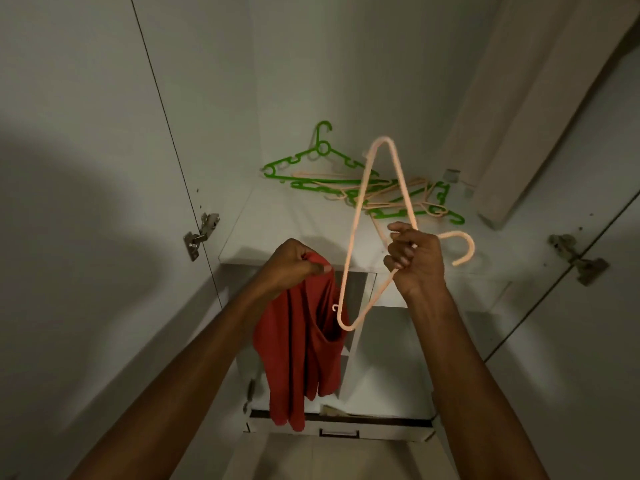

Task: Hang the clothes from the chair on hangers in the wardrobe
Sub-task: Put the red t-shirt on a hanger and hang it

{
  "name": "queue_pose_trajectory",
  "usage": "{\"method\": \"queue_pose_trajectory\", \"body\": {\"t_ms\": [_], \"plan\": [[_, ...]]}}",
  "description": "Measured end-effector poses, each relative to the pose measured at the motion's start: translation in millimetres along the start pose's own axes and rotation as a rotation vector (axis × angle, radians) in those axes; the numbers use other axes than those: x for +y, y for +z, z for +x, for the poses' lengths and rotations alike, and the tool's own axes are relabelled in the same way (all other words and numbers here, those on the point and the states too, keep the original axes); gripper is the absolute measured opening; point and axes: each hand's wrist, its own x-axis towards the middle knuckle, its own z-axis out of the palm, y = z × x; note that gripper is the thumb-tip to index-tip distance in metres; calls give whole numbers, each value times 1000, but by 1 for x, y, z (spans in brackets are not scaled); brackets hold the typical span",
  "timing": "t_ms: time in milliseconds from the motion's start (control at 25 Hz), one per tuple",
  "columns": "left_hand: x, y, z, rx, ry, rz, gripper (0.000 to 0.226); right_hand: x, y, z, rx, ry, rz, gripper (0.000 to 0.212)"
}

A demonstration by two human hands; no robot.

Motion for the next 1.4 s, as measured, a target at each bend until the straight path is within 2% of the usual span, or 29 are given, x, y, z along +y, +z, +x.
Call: {"method": "queue_pose_trajectory", "body": {"t_ms": [80,120,200,240,280,360,480,560,760,920,1080,1200,1400], "plan": [[1,1,-4,45,-24,-69,3,0,-1,-8,-56,-85,77,13],[1,1,-4,84,-31,-104,4,0,-3,-10,-89,-114,76,26],[4,0,-4,151,-44,-163,4,-3,-9,-12,-181,-118,73,69],[6,-1,-3,171,-50,-188,5,-6,-12,-11,-238,-110,85,84],[8,-1,-3,183,-61,-208,5,-8,-15,-10,-288,-113,91,90],[12,1,-3,192,-88,-243,7,-12,-16,-8,-318,-149,71,83],[22,6,-1,195,-108,-320,10,-12,-14,-5,-276,-226,59,43],[29,9,-2,198,-103,-368,6,-12,-14,-1,-271,-234,96,33],[41,3,-9,174,-76,-388,11,1,-16,12,-248,-146,234,51],[46,-5,-18,102,-40,-340,18,19,-19,23,-219,-105,276,51],[50,-10,-22,81,15,-191,14,37,-22,29,-125,-108,146,47],[57,-8,-23,122,-38,-170,14,55,-22,23,-84,-126,21,44],[60,-3,-23,98,-88,-149,15,75,-29,15,-5,-144,29,49]]}}
